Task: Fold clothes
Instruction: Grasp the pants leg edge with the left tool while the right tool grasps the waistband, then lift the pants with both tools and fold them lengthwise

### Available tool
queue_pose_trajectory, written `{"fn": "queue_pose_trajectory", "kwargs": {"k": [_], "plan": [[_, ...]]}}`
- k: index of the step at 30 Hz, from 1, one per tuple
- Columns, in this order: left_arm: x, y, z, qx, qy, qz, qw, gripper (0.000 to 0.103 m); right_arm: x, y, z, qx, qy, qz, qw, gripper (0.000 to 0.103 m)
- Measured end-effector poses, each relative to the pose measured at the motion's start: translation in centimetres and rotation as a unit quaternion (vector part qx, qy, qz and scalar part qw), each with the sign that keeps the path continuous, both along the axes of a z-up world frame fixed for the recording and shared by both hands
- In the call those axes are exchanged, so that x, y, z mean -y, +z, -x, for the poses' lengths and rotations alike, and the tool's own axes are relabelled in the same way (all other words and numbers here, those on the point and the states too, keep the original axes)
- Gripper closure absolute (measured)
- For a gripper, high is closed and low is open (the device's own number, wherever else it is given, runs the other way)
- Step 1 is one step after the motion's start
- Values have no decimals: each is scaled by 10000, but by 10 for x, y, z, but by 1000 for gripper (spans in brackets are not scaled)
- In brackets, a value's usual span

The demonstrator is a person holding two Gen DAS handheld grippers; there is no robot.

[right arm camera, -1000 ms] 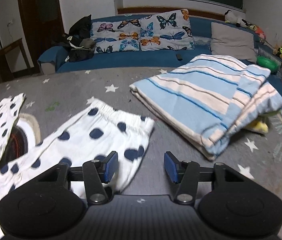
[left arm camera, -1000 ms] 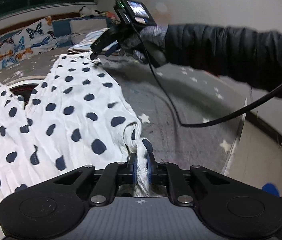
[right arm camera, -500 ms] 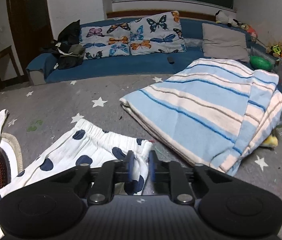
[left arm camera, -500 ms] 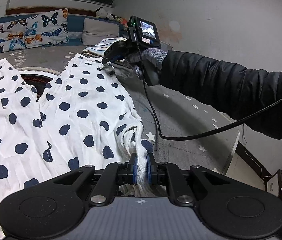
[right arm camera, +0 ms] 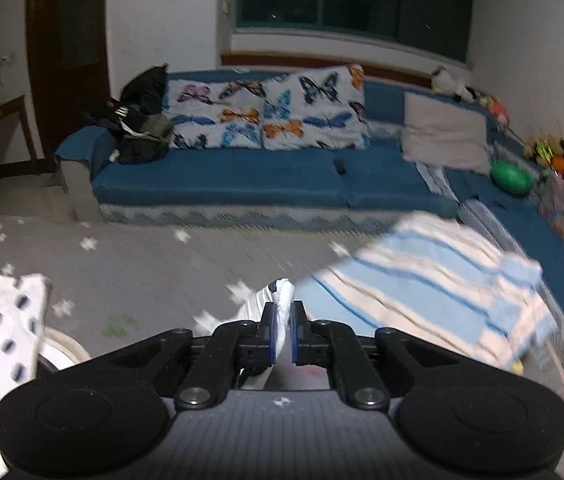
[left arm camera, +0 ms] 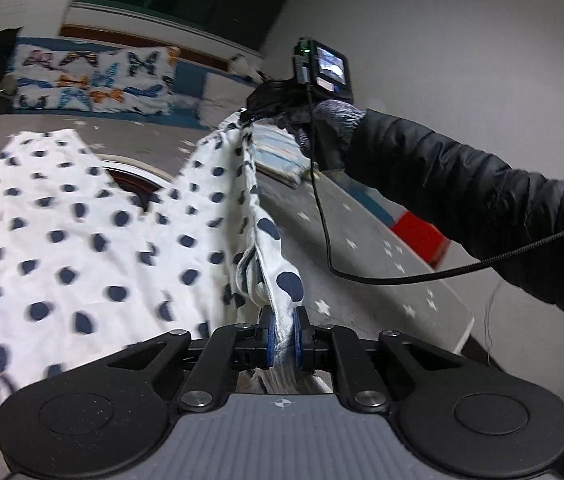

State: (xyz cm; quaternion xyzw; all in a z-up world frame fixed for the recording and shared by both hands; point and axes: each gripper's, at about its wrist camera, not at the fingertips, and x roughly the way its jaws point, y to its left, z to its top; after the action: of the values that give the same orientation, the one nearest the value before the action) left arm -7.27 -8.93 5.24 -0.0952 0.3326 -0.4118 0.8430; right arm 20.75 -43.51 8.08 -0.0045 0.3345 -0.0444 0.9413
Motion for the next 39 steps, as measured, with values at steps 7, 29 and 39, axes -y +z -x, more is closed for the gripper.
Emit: {"fn": "queue_pose_trajectory", "kwargs": {"k": [7,29,39], "plan": [[-50,4,6,-102,560,303,9979,94,-86,24,-33,121,467,157,9987,97],[-129,-14,19,-637,1569,538,9841,94,-315,-31,-105,-307,1694,317,9846,97],[-131,-7,27,-534,1574,680,9838,94,-330,-24,-100,-127,1644,319,9858,97]]}}
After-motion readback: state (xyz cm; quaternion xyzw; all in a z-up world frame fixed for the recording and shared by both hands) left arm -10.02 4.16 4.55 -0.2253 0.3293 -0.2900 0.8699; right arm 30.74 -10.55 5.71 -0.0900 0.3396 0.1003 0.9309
